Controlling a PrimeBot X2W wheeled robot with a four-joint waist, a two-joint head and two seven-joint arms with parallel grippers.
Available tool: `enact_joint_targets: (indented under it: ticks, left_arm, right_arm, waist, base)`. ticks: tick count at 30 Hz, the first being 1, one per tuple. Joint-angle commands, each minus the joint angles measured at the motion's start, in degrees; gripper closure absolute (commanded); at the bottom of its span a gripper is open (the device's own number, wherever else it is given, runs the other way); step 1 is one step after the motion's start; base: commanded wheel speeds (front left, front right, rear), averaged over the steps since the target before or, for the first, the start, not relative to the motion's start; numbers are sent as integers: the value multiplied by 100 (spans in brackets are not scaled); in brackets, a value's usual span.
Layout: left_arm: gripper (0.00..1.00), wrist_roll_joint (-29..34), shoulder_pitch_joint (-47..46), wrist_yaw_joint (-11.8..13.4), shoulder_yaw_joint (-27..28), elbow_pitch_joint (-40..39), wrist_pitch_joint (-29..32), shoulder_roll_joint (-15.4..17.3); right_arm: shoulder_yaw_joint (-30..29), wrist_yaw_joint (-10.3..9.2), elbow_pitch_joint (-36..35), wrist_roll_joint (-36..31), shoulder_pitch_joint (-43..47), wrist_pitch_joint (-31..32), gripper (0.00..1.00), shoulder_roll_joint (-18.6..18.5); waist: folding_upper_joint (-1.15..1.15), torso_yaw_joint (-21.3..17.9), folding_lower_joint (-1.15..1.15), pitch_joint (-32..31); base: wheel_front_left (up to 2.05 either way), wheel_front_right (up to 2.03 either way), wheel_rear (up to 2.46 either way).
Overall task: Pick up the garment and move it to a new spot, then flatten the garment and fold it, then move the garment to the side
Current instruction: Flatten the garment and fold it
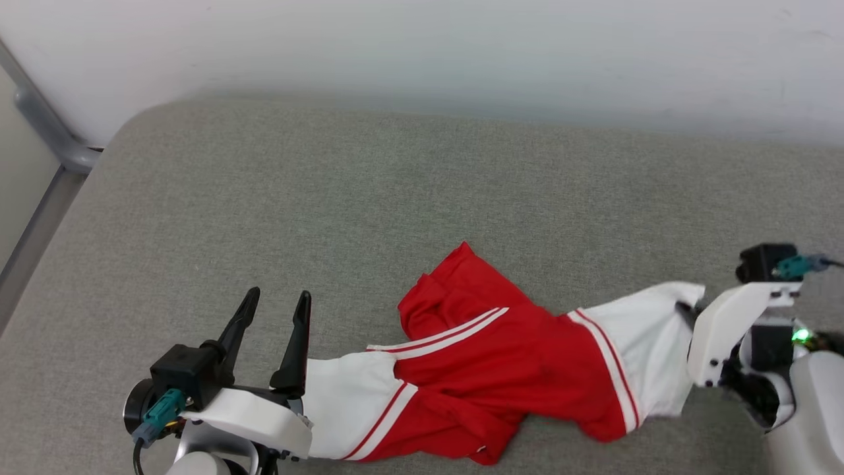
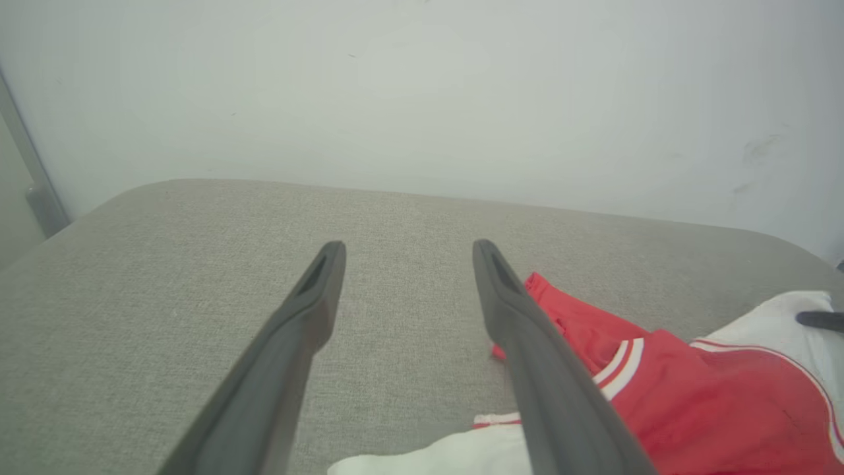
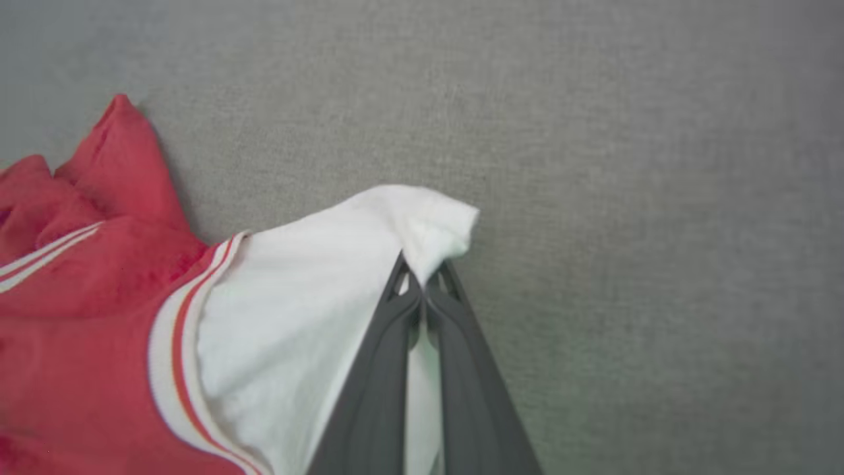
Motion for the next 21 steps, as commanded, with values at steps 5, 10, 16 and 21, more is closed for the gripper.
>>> enact_joint_targets:
  ticks: [5,10,16,21]
  left_arm:
    - [0,-22,8,23,-20,6,-22,8]
    - [0,-41,59,34,-47,4,3,24]
    - [0,-71,107,39,-68,40,18,40]
    - [0,-96,131,57,-65,66,33,62]
  right_arm:
    - [-30,-3,-779,-210,-393,-332,100,-230]
    - [-820,-4,-1421,-519,-74,-107,100,-310]
    - [-1945,-4,-1322,-696,528,-92,100,-156]
    - [-2484,-3,-1077,-737,926,-235,100,88]
  waist:
    - [0,-123,-1,-55]
    - [0,-180,-1,-115]
    - [0,-166,-1,-124]
    - [0,-177,-1,-131]
  base:
    - [0,0,0]
    - [0,0,0]
    - [0,0,0]
    - [0,0,0]
